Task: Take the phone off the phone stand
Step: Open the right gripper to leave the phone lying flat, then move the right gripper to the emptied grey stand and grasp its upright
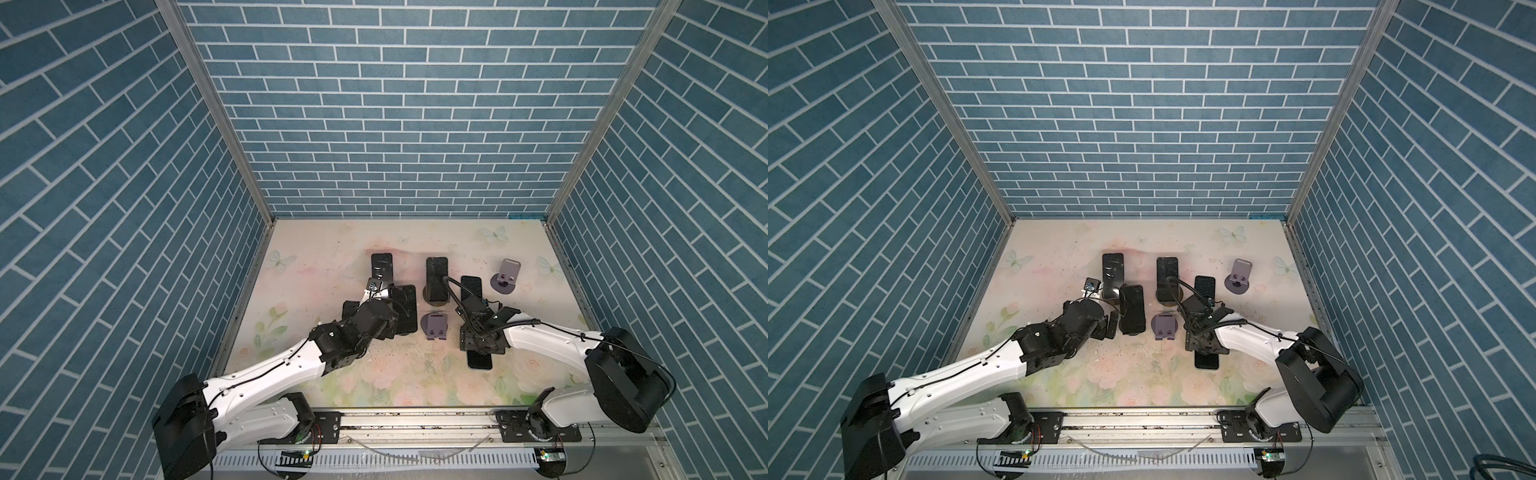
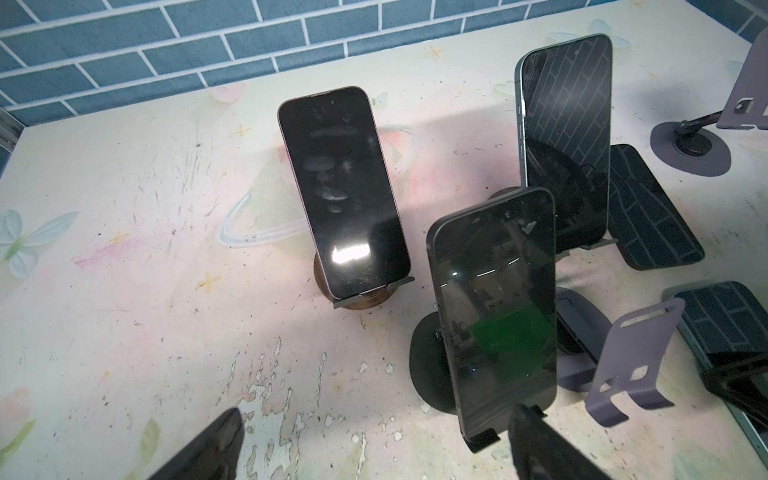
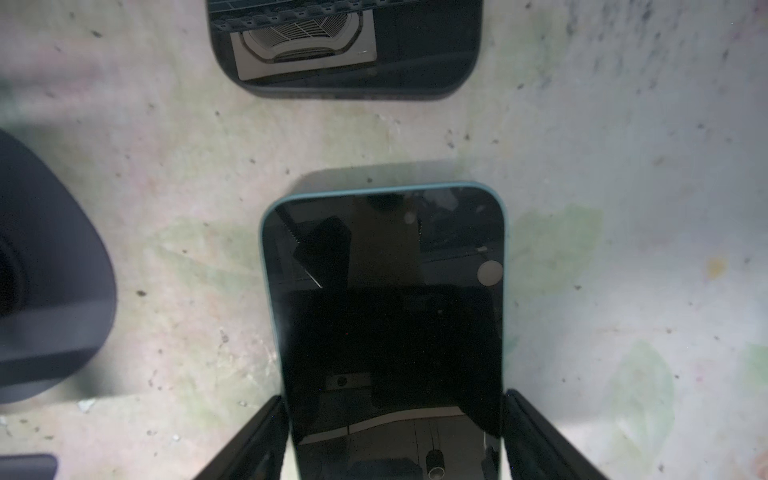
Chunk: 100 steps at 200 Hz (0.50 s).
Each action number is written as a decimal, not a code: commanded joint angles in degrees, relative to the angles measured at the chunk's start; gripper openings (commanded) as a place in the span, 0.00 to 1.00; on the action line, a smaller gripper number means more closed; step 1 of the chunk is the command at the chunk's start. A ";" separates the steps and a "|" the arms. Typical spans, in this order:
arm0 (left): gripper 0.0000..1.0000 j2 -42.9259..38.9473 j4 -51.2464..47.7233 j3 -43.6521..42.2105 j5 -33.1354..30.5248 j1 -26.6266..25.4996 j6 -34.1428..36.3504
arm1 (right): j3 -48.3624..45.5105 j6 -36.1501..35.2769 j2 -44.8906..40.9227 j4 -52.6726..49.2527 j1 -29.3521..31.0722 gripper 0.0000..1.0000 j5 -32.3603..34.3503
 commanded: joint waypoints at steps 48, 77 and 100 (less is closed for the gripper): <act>1.00 -0.82 -1.54 -0.63 -1.28 -0.36 0.99 | 2.52 4.01 2.23 -3.80 0.22 0.82 2.36; 1.00 -0.65 -1.65 -0.63 -1.71 -0.36 1.40 | 4.59 3.78 -1.42 -5.96 0.24 0.85 3.97; 1.00 -0.30 -1.22 -0.63 -1.99 -0.34 1.64 | 7.34 2.85 -3.66 -7.19 0.75 0.86 5.12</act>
